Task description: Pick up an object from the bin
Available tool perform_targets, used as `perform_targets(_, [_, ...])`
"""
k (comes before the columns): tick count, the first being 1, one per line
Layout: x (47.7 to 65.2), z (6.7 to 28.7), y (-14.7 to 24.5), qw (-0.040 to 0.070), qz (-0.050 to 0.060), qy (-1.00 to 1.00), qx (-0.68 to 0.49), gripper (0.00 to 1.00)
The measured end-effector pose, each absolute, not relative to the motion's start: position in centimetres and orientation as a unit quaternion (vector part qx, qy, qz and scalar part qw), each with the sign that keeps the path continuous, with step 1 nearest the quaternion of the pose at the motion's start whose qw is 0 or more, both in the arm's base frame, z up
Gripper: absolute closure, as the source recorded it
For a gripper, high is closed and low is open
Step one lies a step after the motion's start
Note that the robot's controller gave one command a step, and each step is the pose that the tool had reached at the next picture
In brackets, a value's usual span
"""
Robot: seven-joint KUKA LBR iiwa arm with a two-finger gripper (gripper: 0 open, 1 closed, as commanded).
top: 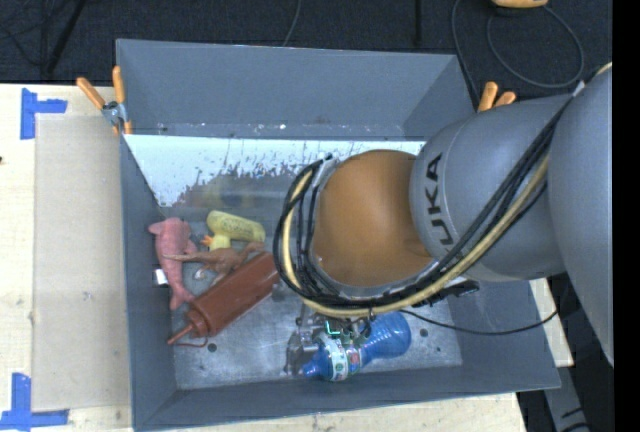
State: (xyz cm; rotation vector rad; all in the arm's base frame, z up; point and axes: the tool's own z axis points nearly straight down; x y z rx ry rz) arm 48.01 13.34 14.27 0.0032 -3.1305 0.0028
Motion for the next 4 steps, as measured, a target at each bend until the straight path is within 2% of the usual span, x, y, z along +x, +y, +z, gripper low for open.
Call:
perform_targets(1, [48.2,14.6,13.3,0.002,0.0,-1.0,-0.001,0.0])
perform_targets(2, [53.1,10.8,18.2,-0.003,0.004,-0.999,0.053,0.0])
perform_targets(3, [48.1,9.9,24.0,0.0,0.0,-0.987,0.164,0.0])
perform_targets(4, [54.4,10.5,21.8,0.0,0.0,-0.984,0.176,0.0])
